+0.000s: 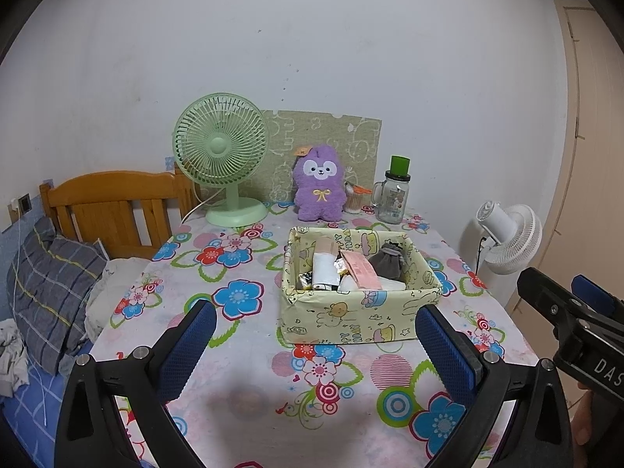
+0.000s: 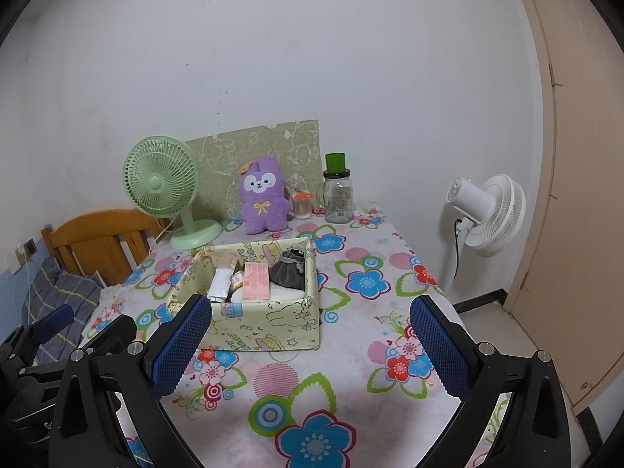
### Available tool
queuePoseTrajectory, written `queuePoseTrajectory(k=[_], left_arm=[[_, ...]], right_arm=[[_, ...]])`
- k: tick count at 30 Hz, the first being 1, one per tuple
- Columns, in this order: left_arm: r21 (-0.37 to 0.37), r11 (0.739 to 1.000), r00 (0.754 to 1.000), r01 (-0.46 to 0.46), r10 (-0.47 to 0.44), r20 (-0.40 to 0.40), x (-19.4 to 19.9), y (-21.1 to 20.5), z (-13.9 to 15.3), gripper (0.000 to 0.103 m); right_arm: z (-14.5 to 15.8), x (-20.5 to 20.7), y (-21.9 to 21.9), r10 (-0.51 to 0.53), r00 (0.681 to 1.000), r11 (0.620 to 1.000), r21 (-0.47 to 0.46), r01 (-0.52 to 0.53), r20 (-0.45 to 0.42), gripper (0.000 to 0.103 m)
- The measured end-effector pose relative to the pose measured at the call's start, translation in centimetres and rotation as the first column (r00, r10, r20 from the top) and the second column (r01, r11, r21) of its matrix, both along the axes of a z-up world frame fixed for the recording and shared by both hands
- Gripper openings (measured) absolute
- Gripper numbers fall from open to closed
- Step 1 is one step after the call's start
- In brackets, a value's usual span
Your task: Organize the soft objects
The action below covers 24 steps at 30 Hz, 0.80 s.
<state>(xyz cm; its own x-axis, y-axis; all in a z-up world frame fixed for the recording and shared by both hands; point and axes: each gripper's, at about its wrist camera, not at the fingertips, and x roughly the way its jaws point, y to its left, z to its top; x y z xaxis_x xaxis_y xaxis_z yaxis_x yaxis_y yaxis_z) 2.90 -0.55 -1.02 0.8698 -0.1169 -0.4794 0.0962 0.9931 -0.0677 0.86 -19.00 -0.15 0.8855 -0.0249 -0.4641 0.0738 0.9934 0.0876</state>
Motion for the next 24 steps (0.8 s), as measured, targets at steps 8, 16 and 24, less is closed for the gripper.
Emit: queuePoseTrajectory(k=[8,16,24], left_arm=[[-0.006,1.000,1.000,-0.011,0.011,-0.001,0.1,0.1,0.1,0.103],[0.023,0.999,1.000,-0.026,0.026,0.001,0.5,0.3,0.3,0.103],[0.031,0.999,1.000,-0.030,0.030,0.000,0.9,0.3,0.3,0.103]], right_arm=[[0.0,0.4,-0.2,-0.002,1.000,1.000,0.005,0.002,-0.008,0.103],[-0.3,0.8,0.1,0.005,1.000,1.000,-0.009,-0.005,-0.018,0.103],[-0.4,1.2,0.0,-0.001,1.000,1.000,-0.011,0.001,-0.023,0.103]])
